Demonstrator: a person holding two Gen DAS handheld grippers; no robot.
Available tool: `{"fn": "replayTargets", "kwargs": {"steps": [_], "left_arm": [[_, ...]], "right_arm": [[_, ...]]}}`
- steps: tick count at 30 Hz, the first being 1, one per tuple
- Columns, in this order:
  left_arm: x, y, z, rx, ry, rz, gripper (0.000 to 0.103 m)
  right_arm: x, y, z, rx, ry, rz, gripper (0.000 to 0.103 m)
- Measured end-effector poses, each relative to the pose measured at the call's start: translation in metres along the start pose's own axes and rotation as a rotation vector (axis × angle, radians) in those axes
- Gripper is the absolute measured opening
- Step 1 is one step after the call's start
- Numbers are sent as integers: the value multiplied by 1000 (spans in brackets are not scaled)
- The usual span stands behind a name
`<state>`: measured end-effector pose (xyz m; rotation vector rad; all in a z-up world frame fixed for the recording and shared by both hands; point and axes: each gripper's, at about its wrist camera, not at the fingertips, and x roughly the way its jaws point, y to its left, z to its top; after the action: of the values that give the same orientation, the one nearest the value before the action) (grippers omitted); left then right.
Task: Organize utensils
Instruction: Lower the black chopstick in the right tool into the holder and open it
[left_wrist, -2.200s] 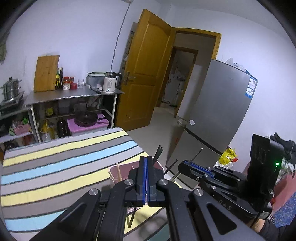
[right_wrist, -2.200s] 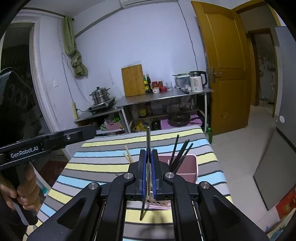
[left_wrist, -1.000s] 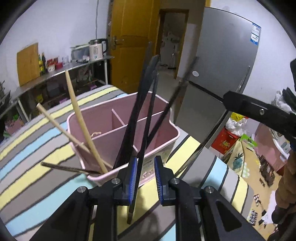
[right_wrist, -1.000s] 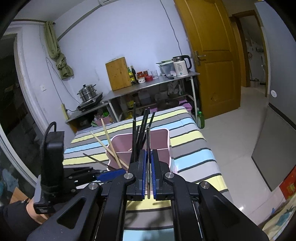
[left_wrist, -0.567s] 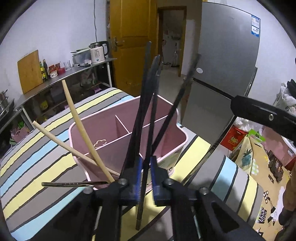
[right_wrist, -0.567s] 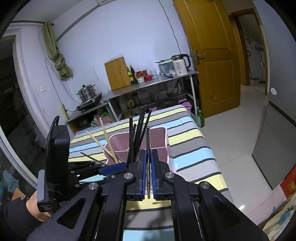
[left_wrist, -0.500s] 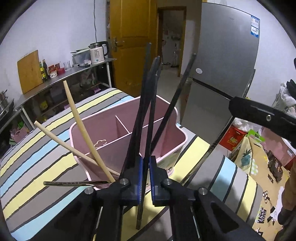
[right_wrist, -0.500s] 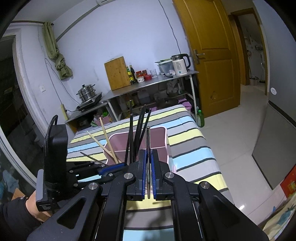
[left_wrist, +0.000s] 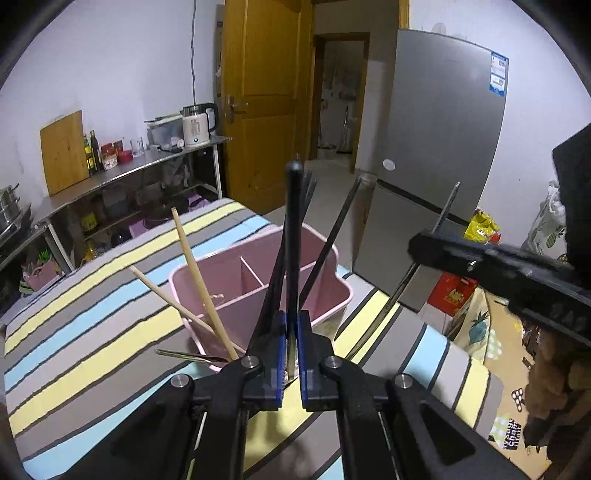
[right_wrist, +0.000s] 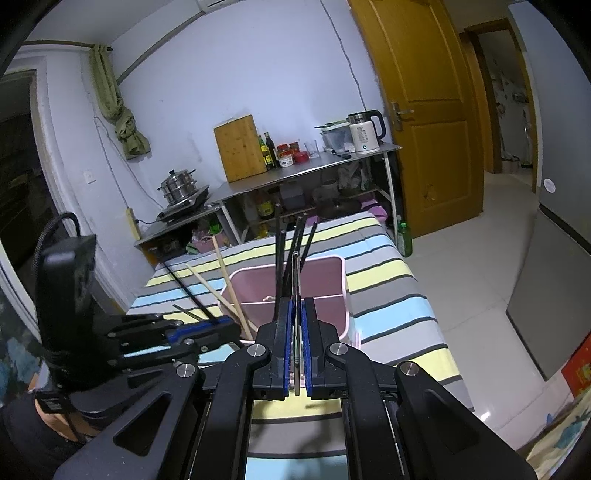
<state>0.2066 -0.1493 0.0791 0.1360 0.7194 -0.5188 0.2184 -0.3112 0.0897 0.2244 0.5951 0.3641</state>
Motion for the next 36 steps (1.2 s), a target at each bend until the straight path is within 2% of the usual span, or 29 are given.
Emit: {"fn": "replayTargets", "kwargs": {"steps": [10, 17, 23, 36], "left_arm": [[-61, 12, 37, -10, -112, -14, 5], [-79, 31, 64, -39, -171, 6, 5], [-68, 51, 73, -71, -172, 10, 5], [-16, 74, 46, -137, -72, -7, 5]], "right_arm": [[-6, 13, 16, -10, -37, 18, 5], [-1, 28, 31, -29, -66, 28, 5], [8, 40, 39, -51, -81, 22, 5], [47, 49, 25, -81, -10, -8, 5]]}}
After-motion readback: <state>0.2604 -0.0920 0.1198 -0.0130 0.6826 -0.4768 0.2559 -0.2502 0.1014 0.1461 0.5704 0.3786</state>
